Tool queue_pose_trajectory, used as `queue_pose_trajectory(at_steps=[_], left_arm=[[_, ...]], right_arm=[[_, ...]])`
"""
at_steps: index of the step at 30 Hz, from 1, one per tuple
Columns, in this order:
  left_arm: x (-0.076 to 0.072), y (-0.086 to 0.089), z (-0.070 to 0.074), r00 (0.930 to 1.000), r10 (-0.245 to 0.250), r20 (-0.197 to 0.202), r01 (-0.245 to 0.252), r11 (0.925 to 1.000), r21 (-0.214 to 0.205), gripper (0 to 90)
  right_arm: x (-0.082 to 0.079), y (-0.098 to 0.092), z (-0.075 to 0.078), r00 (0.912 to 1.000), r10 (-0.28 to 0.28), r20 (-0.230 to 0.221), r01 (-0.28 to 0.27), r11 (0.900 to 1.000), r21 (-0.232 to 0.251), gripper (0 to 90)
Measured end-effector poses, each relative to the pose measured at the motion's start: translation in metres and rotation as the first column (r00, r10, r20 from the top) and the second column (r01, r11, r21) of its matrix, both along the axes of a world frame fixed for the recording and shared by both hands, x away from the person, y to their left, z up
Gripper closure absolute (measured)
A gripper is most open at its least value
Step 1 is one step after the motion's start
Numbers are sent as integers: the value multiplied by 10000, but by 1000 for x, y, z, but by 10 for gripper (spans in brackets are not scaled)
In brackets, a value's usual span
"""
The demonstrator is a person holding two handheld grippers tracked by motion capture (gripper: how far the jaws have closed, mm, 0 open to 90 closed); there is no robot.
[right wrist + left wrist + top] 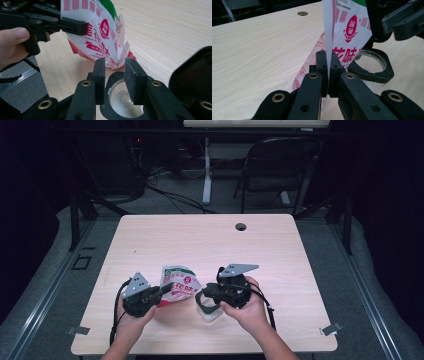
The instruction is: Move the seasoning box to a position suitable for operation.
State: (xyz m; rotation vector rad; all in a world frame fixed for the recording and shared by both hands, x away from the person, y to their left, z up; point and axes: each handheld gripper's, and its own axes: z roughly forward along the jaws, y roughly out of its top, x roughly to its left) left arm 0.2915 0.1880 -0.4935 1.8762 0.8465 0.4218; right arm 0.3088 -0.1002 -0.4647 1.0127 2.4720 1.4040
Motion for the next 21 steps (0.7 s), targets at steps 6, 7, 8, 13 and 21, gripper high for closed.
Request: queue_pose_trajectory(at_steps=[6,7,8,13,21], left_arm=[[-2,2,-2,10000,21,-38,-21,10000,56,900],[-2,2,-2,10000,23,-55,-23,10000,23,900],[-2,3,-2,10000,3,-78,-2,10000,81,900],[-2,3,-3,10000,-3,-75,4,10000,85,900],[-3,1,-4,9999,-122,-117,123,9998,134,900]], right_arm=[[8,14,-7,9999,40,-129,-43,9996,-265,725],[9,16,-9,9999,17,-145,-21,9995,-312,729],[10,17,-10,9998,30,-182,-36,9994,-331,731],[14,24,-15,9994,81,-322,-95,9990,-433,741],[17,30,-20,9981,164,-593,-195,9985,-513,877]])
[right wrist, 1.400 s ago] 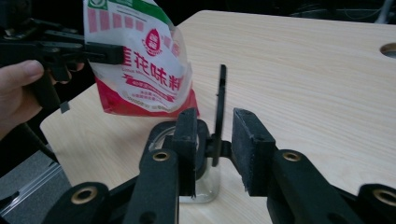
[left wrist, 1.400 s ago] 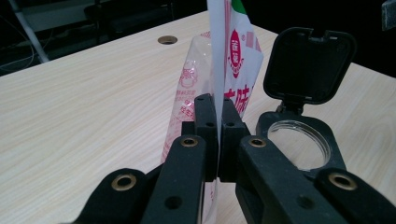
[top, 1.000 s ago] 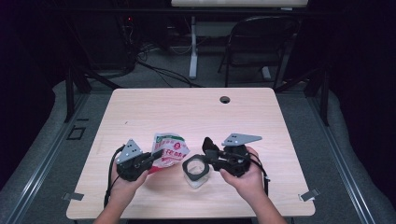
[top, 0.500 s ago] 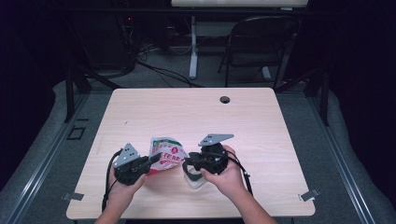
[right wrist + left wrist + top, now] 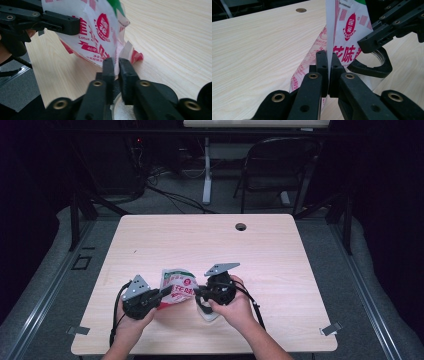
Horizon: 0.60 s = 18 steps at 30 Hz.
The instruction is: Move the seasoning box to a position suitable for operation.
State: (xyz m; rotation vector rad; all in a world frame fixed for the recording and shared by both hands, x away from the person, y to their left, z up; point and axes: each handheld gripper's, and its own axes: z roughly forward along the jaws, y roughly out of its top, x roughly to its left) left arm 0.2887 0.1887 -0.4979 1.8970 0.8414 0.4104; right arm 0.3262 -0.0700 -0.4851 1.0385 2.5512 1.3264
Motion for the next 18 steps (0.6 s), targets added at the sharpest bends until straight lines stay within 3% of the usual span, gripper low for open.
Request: queue_pose_trajectory(at_steps=[9,18], left_arm=[[0,0,-2,9999,-125,-85,125,9999,1,898],[-3,-2,-3,9993,-326,-166,326,9995,38,894]], right_arm=[[0,1,1,10000,-59,-2,59,10000,44,900],[-2,-2,8,9994,-180,291,170,9993,342,900]])
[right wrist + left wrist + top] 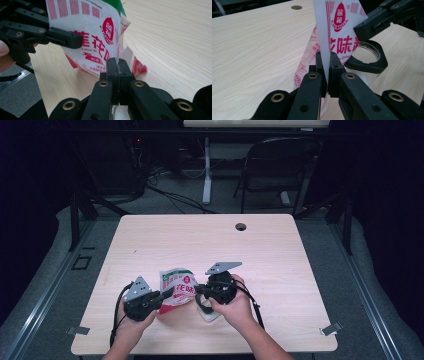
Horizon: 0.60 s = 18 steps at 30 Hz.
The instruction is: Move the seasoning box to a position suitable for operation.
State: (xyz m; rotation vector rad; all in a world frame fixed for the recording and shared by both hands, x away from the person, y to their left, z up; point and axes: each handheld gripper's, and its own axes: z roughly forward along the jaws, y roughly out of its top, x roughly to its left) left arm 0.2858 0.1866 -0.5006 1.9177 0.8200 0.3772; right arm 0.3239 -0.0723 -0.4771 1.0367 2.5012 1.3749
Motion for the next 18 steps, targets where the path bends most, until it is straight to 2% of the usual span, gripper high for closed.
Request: queue_pose_trajectory(at_steps=[8,10,14,17,18], left_arm=[[-2,-1,-2,9994,-311,-173,307,9993,-200,876],[-2,-1,-4,9991,-311,-303,297,9985,-455,854],[0,-1,-8,9984,-325,-453,310,9990,-327,800],[1,-2,-12,9979,-183,-615,153,9987,-495,740],[2,-2,-13,9984,-103,-549,80,9991,-414,712]], right_arm=[[-3,-2,1,9999,31,111,-31,10000,-13,900],[-4,-2,0,9999,65,84,-65,10000,14,900],[-5,-3,-2,9999,10,139,-13,9998,185,900],[-5,-5,-4,9999,14,143,-19,9994,346,900],[-5,-6,-4,9999,43,159,-48,9995,301,900]])
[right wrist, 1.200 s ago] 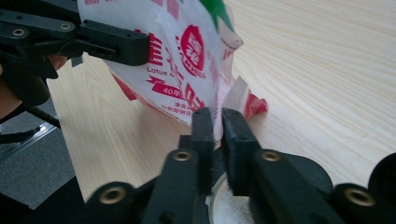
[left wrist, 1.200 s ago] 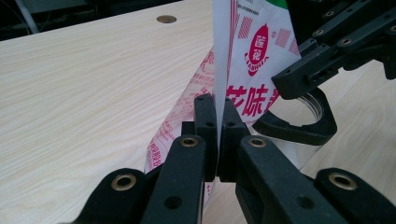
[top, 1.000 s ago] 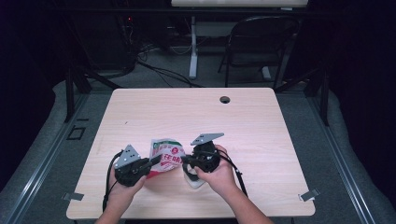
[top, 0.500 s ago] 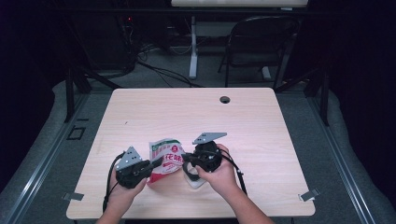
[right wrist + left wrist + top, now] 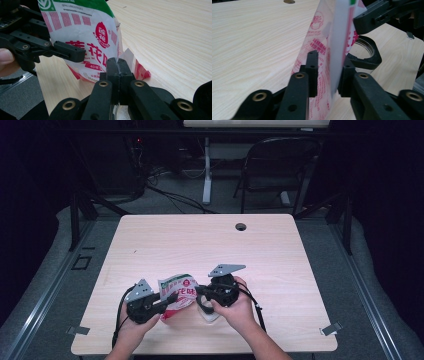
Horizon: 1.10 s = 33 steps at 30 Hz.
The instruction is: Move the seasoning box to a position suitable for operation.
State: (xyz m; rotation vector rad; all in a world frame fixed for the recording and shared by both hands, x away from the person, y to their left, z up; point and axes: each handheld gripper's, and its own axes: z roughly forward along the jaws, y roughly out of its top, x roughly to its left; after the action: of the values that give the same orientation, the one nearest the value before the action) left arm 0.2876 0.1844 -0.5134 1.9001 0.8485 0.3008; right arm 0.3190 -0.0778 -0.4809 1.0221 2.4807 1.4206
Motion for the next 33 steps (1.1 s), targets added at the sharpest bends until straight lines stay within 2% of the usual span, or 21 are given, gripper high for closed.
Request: queue_pose_trajectory(at_steps=[2,6,13,20,23,26,29,33], left_arm=[[1,0,-2,10000,92,18,-92,9999,-88,671],[3,0,-8,9996,273,-50,-273,9996,19,576],[6,-2,-20,9991,277,-311,-277,9996,4,480],[11,-4,-31,9955,329,-885,-332,9994,-19,440],[12,-5,-34,9946,376,-969,-373,9993,55,431],[13,-5,-38,9927,447,-1120,-459,9989,-81,408],[16,-5,-43,9876,434,-1509,-467,9987,-181,367],[17,-6,-46,9865,471,-1567,-495,9987,-116,354]], right_arm=[[0,0,0,10000,36,-3,-36,10000,0,900],[0,-1,-1,10000,56,34,-56,10000,-3,900],[-2,-2,-2,10000,37,40,-38,10000,74,898],[-2,-3,-3,10000,92,10,-92,9999,60,892],[-2,-3,-3,10000,47,-11,-47,9999,122,890],[-3,-3,-4,10000,41,-35,-41,9999,124,889],[-3,-3,-4,10000,34,-72,-33,9999,145,884],[-3,-3,-4,10000,38,-47,-38,9998,177,872]])
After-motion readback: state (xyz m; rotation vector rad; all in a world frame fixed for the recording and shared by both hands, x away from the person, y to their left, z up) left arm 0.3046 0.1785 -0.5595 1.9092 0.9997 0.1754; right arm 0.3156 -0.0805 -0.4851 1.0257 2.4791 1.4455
